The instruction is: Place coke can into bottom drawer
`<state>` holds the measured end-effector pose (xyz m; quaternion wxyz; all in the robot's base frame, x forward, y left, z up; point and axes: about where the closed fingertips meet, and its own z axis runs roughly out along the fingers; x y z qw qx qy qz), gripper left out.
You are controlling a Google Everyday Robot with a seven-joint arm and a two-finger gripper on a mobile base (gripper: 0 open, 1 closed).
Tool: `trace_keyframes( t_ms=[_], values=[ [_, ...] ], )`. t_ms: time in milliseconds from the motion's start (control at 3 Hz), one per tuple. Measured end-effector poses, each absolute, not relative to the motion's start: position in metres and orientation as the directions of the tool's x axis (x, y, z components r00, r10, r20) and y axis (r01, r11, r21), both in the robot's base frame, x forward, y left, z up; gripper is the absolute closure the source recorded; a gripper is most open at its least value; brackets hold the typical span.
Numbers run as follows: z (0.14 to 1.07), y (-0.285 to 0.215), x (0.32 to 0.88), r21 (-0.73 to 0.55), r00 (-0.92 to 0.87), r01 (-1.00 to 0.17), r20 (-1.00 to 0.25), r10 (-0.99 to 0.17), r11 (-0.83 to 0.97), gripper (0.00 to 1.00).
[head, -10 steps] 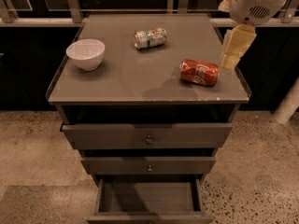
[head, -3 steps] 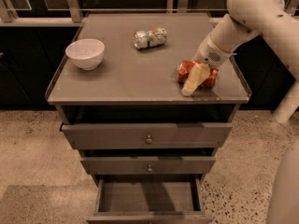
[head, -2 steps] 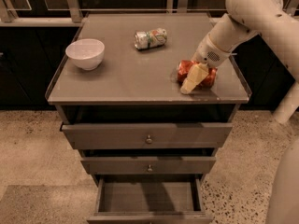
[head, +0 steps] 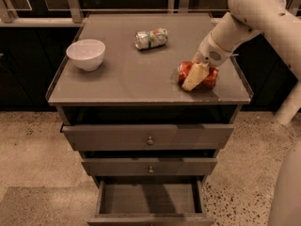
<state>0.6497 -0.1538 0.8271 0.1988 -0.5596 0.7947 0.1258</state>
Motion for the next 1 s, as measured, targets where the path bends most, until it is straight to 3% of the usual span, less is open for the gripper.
trace_keyframes(
  t_ms=[333, 1000],
  values=[
    [0.833, -0.154, 0.650, -0.022, -0.295, -0.939, -0.457, -0.839, 0.342, 1.00],
    [0.839, -0.157, 0.602, 0.088, -0.357, -0.925, -0.534, -0.766, 0.369, 1.00]
  ],
)
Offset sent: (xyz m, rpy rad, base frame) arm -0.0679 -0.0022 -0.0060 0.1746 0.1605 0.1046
